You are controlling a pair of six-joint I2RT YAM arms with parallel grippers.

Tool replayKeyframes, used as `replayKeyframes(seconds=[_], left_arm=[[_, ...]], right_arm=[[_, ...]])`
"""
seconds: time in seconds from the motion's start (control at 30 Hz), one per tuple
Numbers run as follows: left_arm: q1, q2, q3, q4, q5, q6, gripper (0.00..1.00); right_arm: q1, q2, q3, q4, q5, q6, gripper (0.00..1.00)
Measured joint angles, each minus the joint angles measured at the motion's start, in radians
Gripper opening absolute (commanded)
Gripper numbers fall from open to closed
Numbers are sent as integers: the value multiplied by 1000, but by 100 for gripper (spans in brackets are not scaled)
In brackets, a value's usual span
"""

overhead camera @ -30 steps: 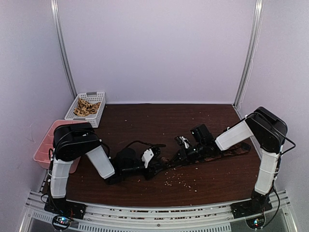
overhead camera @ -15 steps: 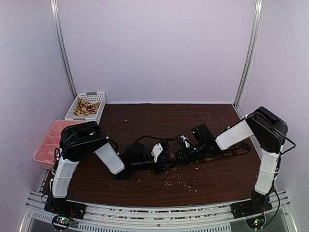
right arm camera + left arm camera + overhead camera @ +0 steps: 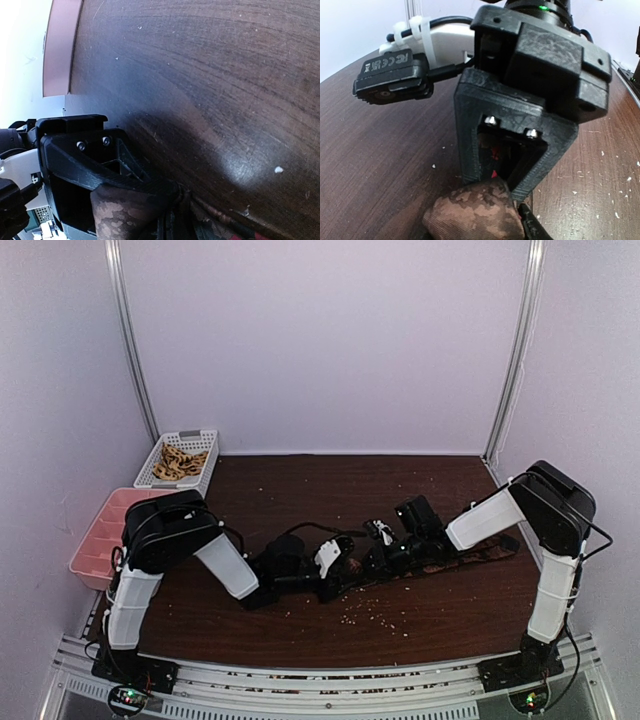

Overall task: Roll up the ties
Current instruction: Roll the tie at the center of the board.

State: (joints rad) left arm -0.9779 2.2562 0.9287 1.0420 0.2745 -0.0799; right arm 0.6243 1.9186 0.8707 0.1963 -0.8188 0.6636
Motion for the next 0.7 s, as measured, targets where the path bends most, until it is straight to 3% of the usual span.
replayKeyframes(seconds=[0.2, 0.5, 0.7], left_arm=[[0, -47, 40, -173, -2, 43, 28], [4, -134, 80, -451, -6, 126, 24], [18, -153, 92, -551, 24, 175, 23]], right_arm=[[6, -14, -32, 55, 10, 39, 0], [-8, -68, -68, 41, 11, 94, 37], [-35, -120, -75, -11, 5, 95, 48]])
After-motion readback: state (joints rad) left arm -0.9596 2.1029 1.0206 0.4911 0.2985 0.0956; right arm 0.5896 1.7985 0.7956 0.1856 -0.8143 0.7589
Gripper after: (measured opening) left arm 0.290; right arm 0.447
